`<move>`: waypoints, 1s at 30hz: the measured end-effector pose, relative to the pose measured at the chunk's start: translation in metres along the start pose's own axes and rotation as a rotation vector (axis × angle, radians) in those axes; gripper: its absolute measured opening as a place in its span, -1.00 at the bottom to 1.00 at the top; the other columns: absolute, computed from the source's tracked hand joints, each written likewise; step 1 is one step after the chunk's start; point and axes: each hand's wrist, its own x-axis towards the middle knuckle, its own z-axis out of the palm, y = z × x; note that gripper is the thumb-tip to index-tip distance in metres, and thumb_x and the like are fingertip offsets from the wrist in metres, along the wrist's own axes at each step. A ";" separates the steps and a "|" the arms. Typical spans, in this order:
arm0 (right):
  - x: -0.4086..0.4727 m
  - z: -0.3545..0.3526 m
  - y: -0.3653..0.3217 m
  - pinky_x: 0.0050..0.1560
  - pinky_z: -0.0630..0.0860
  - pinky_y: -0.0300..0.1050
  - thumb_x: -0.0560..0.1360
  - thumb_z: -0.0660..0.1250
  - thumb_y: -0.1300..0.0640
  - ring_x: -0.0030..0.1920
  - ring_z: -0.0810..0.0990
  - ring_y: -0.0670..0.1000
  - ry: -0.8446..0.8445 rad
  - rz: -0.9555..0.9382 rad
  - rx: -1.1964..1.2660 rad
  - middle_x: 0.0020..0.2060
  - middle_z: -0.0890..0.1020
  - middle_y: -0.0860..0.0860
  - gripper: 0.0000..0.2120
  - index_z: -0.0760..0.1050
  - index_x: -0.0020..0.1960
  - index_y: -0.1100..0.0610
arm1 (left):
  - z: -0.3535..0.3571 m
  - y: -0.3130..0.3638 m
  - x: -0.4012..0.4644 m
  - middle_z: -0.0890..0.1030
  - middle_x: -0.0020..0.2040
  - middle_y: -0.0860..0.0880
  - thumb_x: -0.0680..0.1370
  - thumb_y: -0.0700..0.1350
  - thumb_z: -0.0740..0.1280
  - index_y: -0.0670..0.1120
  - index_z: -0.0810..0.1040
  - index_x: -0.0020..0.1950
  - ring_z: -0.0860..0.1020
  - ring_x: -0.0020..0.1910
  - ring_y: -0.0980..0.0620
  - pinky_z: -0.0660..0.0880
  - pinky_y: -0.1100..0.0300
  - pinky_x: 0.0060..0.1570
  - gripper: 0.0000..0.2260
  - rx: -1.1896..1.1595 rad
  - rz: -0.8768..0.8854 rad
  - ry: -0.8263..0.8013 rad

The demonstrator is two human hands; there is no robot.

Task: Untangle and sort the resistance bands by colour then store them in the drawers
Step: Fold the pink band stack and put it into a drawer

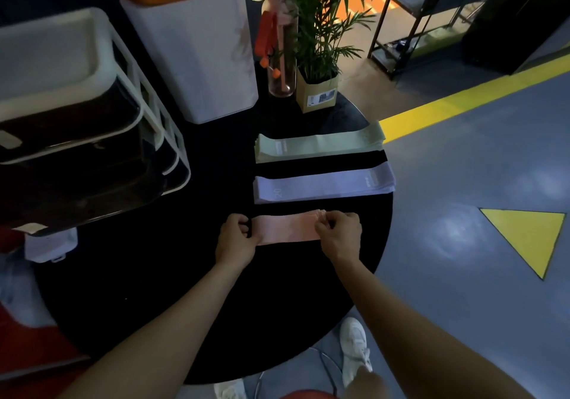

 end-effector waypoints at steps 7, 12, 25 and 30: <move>0.001 0.002 0.011 0.05 0.45 -0.11 0.49 0.36 0.07 0.06 0.54 0.06 -0.018 0.060 0.126 0.13 0.50 0.10 -0.60 0.40 0.29 0.13 | 0.009 0.003 0.008 0.52 0.20 -0.13 0.46 -0.12 0.43 -0.19 0.39 0.29 0.52 0.13 -0.08 0.41 0.19 0.01 -0.54 -0.012 -0.069 -0.020; 0.007 -0.001 0.010 0.02 0.48 -0.10 0.48 0.38 0.09 0.02 0.57 0.07 -0.090 0.055 0.114 0.02 0.58 0.10 -0.66 0.46 0.18 0.23 | 0.014 0.010 0.008 0.53 0.23 -0.14 0.45 -0.16 0.45 -0.19 0.42 0.29 0.52 0.16 -0.11 0.38 0.21 -0.01 -0.55 0.023 -0.077 -0.006; 0.006 0.004 0.027 -0.11 0.50 -0.22 0.44 0.39 0.23 -0.12 0.58 0.01 -0.123 -0.042 0.124 -0.06 0.60 0.10 -0.82 0.56 0.04 0.20 | 0.012 0.004 -0.004 0.56 0.04 -0.06 0.44 -0.28 0.42 -0.18 0.50 0.20 0.47 -0.03 0.04 0.34 0.27 -0.03 -0.66 0.004 0.031 -0.054; -0.001 -0.001 0.031 -0.20 0.38 -0.32 0.47 0.38 0.24 -0.15 0.52 -0.05 -0.135 -0.063 0.175 -0.15 0.55 0.02 -0.78 0.45 0.08 0.22 | 0.012 -0.001 -0.011 0.55 0.00 -0.02 0.43 -0.32 0.42 -0.16 0.52 0.16 0.50 -0.03 0.04 0.36 0.25 -0.02 -0.68 -0.050 0.043 -0.066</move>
